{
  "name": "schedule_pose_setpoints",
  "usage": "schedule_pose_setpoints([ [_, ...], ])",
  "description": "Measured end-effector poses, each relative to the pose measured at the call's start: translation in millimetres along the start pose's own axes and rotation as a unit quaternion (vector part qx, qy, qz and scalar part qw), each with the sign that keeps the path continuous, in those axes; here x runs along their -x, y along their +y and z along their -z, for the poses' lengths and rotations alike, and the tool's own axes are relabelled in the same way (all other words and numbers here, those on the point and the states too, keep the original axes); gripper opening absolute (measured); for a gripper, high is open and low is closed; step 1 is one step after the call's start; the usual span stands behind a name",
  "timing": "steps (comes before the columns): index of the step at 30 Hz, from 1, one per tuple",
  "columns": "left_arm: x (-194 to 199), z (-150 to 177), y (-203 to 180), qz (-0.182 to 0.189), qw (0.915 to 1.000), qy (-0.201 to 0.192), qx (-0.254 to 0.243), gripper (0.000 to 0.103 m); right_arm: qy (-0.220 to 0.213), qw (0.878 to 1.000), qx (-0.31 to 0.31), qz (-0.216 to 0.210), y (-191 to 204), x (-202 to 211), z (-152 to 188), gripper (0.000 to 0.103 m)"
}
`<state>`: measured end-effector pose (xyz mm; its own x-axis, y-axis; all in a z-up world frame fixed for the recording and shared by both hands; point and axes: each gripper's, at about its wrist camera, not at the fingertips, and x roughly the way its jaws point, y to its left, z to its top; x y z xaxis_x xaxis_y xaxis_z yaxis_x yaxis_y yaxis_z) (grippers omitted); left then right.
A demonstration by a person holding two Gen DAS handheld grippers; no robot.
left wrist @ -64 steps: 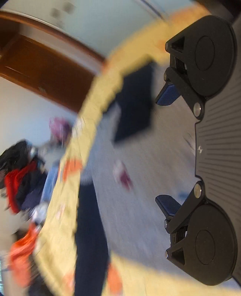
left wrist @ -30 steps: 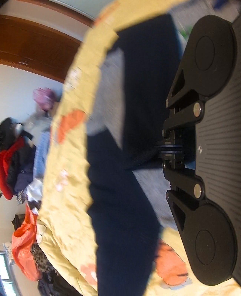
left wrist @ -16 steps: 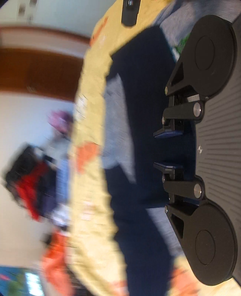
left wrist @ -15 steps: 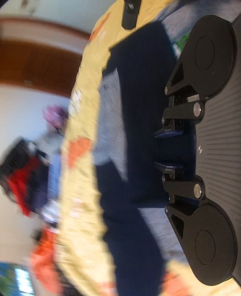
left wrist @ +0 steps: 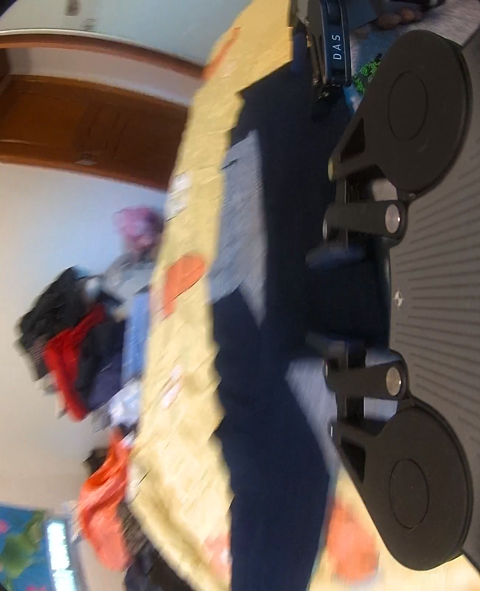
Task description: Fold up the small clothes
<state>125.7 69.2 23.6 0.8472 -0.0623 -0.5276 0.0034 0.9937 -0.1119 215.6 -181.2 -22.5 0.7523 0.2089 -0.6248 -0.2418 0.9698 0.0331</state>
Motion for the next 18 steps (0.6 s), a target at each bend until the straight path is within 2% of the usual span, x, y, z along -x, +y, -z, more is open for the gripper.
schedule_pose_setpoints([
  [1,13,0,18,-0.012,0.9996,-0.024,0.009,0.080,-0.001,1.000,0.000,0.001,1,1,1,0.103],
  [2,25,-1,38,-0.033,0.9981,-0.048,0.022,0.085,-0.002,1.000,-0.001,0.001,-1,2,-1,0.103],
  [5,50,-13,112,-0.124,0.9856,-0.089,0.073,0.086,-0.003,1.000,-0.003,-0.001,-2,1,0,0.103],
  [7,56,-22,165,-0.205,0.9685,-0.095,0.105,0.086,-0.002,1.000,-0.002,-0.001,-3,1,0,0.103],
  [9,54,-27,214,-0.301,0.9417,-0.083,0.125,0.086,-0.002,1.000,-0.002,-0.001,-3,0,0,0.103],
  [10,52,-28,237,-0.332,0.9306,-0.074,0.135,0.086,-0.003,1.000,-0.002,-0.001,-3,0,0,0.103],
  [11,49,-29,258,-0.339,0.9269,-0.062,0.149,0.086,-0.002,1.000,-0.002,-0.001,-3,1,0,0.103],
  [12,45,-29,279,-0.327,0.9288,-0.040,0.169,0.086,-0.002,1.000,-0.002,-0.001,-3,0,0,0.103],
  [14,36,-28,317,-0.278,0.9316,0.001,0.234,0.086,-0.002,1.000,-0.001,-0.001,-3,1,0,0.103],
  [15,32,-25,334,-0.253,0.9275,0.016,0.274,0.086,-0.002,1.000,-0.002,-0.001,-3,0,0,0.103],
  [16,26,-19,345,-0.242,0.9195,0.025,0.309,0.086,-0.002,1.000,-0.002,-0.001,-3,0,0,0.103],
  [18,21,-13,358,-0.246,0.9083,0.026,0.337,0.085,-0.002,1.000,-0.001,-0.001,-3,0,0,0.103],
])
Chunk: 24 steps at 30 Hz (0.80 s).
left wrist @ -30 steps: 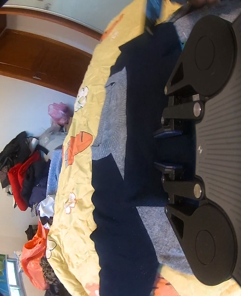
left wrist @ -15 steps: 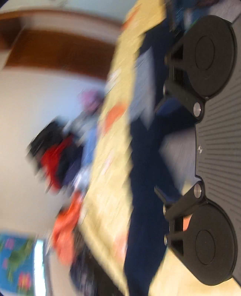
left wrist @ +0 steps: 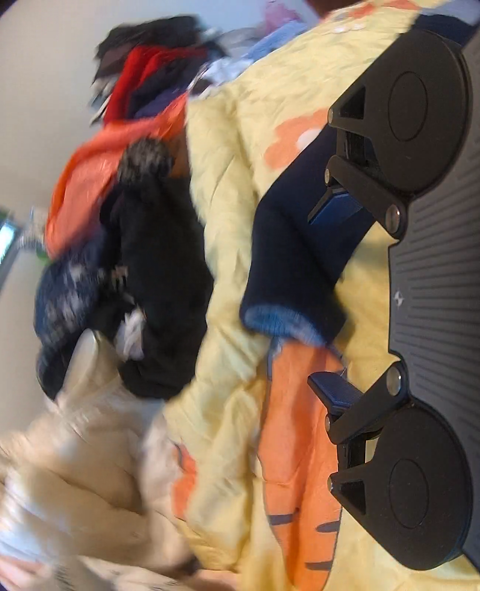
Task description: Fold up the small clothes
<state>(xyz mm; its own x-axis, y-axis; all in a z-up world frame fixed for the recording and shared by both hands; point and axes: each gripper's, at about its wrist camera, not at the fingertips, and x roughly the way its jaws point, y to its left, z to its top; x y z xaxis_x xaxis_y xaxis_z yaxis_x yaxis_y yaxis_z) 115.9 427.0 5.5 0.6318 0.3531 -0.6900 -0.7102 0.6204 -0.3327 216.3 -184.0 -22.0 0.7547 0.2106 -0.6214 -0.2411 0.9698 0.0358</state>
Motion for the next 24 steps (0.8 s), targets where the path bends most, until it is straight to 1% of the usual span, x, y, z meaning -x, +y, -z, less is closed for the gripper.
schedule_pose_setpoints([
  [1,-3,3,-1,-0.008,0.9999,-0.009,-0.006,0.083,0.000,1.000,0.000,0.000,0,0,0,0.103],
  [2,-5,5,-4,-0.018,0.9994,-0.021,-0.020,0.078,0.000,1.000,-0.001,-0.001,0,0,0,0.103],
  [3,-6,7,-8,-0.027,0.9986,-0.027,-0.037,0.054,0.000,1.000,-0.001,-0.001,0,0,0,0.103],
  [4,-9,6,-10,-0.033,0.9980,-0.020,-0.050,0.022,0.000,1.000,-0.001,-0.001,0,0,0,0.103],
  [5,-13,5,-12,-0.038,0.9977,-0.007,-0.056,0.011,0.000,1.000,-0.001,-0.001,0,0,0,0.103],
  [6,-15,6,-14,-0.040,0.9973,-0.001,-0.061,0.010,0.000,1.000,-0.001,-0.001,0,0,0,0.103],
  [8,-11,4,-18,-0.053,0.9948,-0.017,-0.086,0.008,-0.001,1.000,-0.003,-0.002,0,0,0,0.103],
  [10,4,-2,-26,-0.067,0.9922,-0.045,-0.095,0.007,-0.002,1.000,-0.005,-0.003,-1,0,0,0.103],
  [12,29,-4,-37,-0.056,0.9909,-0.077,-0.095,0.007,-0.002,1.000,-0.006,-0.004,-1,1,0,0.103],
  [14,55,-1,-59,-0.027,0.9898,-0.099,-0.099,0.007,-0.002,1.000,-0.007,-0.004,-1,1,0,0.103],
  [15,69,3,-73,-0.004,0.9897,-0.103,-0.099,0.007,-0.003,1.000,-0.008,-0.005,-1,1,0,0.103],
  [17,95,21,-108,0.053,0.9882,-0.100,-0.104,0.006,-0.004,1.000,-0.011,-0.007,-1,2,0,0.103],
  [18,106,34,-128,0.085,0.9856,-0.094,-0.112,0.006,-0.005,1.000,-0.012,-0.008,-2,2,0,0.103],
  [19,116,51,-151,0.116,0.9813,-0.088,-0.126,0.006,-0.005,1.000,-0.014,-0.009,-1,2,0,0.103],
  [21,134,93,-199,0.170,0.9680,-0.076,-0.168,0.006,-0.007,1.000,-0.017,-0.011,-2,2,0,0.103],
  [22,140,118,-221,0.193,0.9600,-0.067,-0.191,0.006,-0.007,1.000,-0.019,-0.012,-3,2,0,0.103],
  [24,146,172,-264,0.229,0.9404,-0.042,-0.248,0.006,-0.009,1.000,-0.023,-0.016,-4,3,0,0.103],
])
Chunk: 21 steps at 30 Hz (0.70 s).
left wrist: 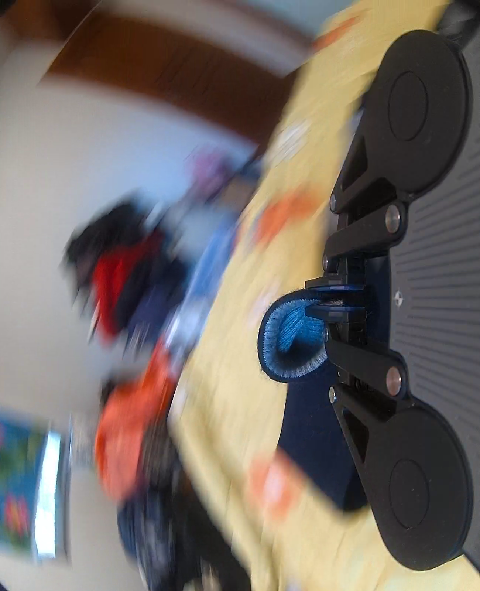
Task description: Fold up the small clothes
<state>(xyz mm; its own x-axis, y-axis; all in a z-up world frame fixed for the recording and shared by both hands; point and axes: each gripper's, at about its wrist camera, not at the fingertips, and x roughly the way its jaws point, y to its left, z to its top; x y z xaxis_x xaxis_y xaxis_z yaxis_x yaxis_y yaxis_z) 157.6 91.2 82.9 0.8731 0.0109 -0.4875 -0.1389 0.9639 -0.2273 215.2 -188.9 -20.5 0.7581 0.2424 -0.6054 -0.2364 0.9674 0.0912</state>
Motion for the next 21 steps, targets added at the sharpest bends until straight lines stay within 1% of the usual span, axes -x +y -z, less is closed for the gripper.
schedule_pose_setpoints([
  [2,-17,33,-49,0.032,0.9980,0.037,-0.040,0.006,-0.003,1.000,-0.008,-0.006,-3,1,0,0.103],
  [4,-34,63,-82,0.056,0.9928,0.082,-0.067,0.008,-0.005,1.000,-0.015,-0.011,-5,1,0,0.103],
  [5,-41,74,-93,0.056,0.9897,0.103,-0.082,0.009,-0.006,1.000,-0.018,-0.012,-6,2,1,0.103],
  [6,-44,83,-100,0.050,0.9881,0.110,-0.095,0.010,-0.006,1.000,-0.019,-0.013,-6,2,1,0.102],
  [7,-41,87,-102,0.051,0.9882,0.103,-0.102,0.014,-0.006,1.000,-0.019,-0.013,-6,1,1,0.102],
  [8,-33,87,-102,0.062,0.9878,0.094,-0.108,0.016,-0.006,1.000,-0.018,-0.012,-6,1,1,0.102],
  [9,-22,85,-99,0.078,0.9872,0.083,-0.111,0.021,-0.005,1.000,-0.017,-0.012,-6,1,1,0.102],
  [11,5,81,-87,0.108,0.9864,0.052,-0.113,0.038,-0.006,1.000,-0.018,-0.012,-6,1,1,0.103],
  [12,18,81,-81,0.112,0.9870,0.031,-0.111,0.068,-0.006,1.000,-0.019,-0.013,-6,1,1,0.103],
  [13,32,87,-74,0.112,0.9876,0.007,-0.110,0.095,-0.007,1.000,-0.021,-0.014,-6,1,1,0.103],
  [14,43,94,-64,0.110,0.9878,-0.013,-0.109,0.100,-0.007,1.000,-0.022,-0.015,-6,2,1,0.103],
  [15,49,101,-54,0.105,0.9883,-0.020,-0.109,0.098,-0.007,1.000,-0.022,-0.015,-6,1,1,0.103],
  [17,51,107,-37,0.087,0.9914,-0.001,-0.098,0.098,-0.007,1.000,-0.022,-0.015,-6,1,1,0.103],
  [20,52,121,-6,0.061,0.9958,0.024,-0.064,0.098,-0.004,1.000,-0.013,-0.008,-4,1,0,0.103],
  [21,49,126,3,0.053,0.9966,0.038,-0.050,0.098,-0.001,1.000,-0.005,-0.003,-2,0,0,0.103],
])
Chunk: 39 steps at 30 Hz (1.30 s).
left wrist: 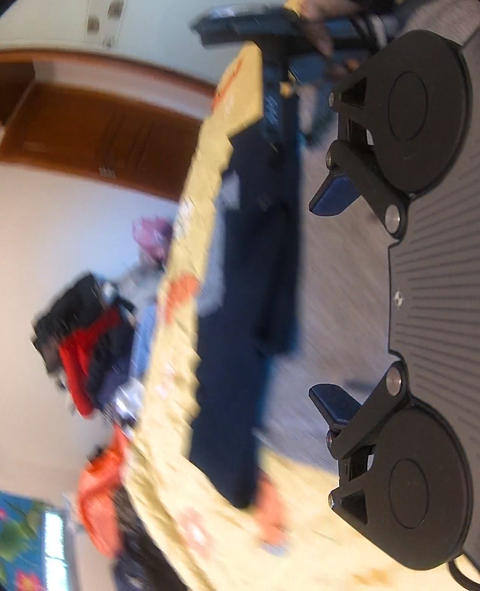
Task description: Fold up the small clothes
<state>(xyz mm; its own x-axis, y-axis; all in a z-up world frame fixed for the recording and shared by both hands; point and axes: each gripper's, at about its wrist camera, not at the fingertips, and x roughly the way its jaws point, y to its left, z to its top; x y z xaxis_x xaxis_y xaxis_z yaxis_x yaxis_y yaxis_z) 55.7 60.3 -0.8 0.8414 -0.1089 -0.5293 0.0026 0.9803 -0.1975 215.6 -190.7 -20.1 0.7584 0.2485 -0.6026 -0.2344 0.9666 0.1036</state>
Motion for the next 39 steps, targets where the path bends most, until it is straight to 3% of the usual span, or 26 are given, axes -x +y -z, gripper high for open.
schedule_pose_setpoints([
  [1,-3,1,12,0.003,0.9991,0.025,0.034,0.098,0.002,1.000,0.005,0.005,2,0,-2,0.103],
  [3,-1,2,28,0.017,0.9966,0.008,0.081,0.101,-0.009,1.000,-0.026,0.002,8,9,-12,0.103],
  [4,0,3,33,0.013,0.9951,0.005,0.098,0.101,-0.026,0.998,-0.054,-0.025,11,17,-17,0.103],
  [6,0,3,33,0.008,0.9949,0.003,0.100,0.102,-0.035,0.992,-0.090,-0.086,23,22,-29,0.103],
  [8,0,2,27,0.000,0.9967,0.008,0.081,0.102,0.003,0.990,-0.078,-0.118,43,10,-40,0.103],
  [12,3,4,28,-0.004,0.9972,0.010,0.074,0.102,0.037,0.991,-0.032,-0.122,79,-17,-45,0.100],
  [13,4,4,28,-0.002,0.9970,0.009,0.077,0.102,0.041,0.992,-0.031,-0.117,85,-23,-43,0.092],
  [15,-5,0,26,0.002,0.9965,0.007,0.083,0.102,0.055,0.991,-0.033,-0.121,91,-34,-39,0.031],
  [18,-7,-1,29,0.006,0.9960,0.005,0.089,0.103,0.040,0.990,-0.035,-0.128,91,-31,-39,0.023],
  [23,-5,-1,28,0.004,0.9964,0.006,0.085,0.103,0.010,0.990,-0.014,-0.138,73,-5,-72,0.022],
  [26,-5,0,29,0.005,0.9961,0.005,0.088,0.103,-0.001,0.993,0.027,-0.115,49,12,-96,0.022],
  [31,-5,0,30,0.006,0.9961,0.005,0.087,0.103,0.035,0.998,0.050,-0.022,-12,4,-105,0.022],
  [36,-5,0,30,0.004,0.9963,0.006,0.086,0.103,0.068,0.998,-0.008,-0.014,-47,-14,-82,0.023],
  [37,-5,-1,30,0.004,0.9963,0.006,0.086,0.103,0.076,0.997,-0.019,-0.015,-48,-19,-76,0.025],
  [38,-5,0,30,0.004,0.9964,0.006,0.084,0.103,0.083,0.996,-0.034,-0.010,-49,-24,-71,0.036],
  [39,-5,-1,29,0.002,0.9966,0.008,0.082,0.103,0.084,0.995,-0.047,-0.002,-50,-26,-67,0.056],
])
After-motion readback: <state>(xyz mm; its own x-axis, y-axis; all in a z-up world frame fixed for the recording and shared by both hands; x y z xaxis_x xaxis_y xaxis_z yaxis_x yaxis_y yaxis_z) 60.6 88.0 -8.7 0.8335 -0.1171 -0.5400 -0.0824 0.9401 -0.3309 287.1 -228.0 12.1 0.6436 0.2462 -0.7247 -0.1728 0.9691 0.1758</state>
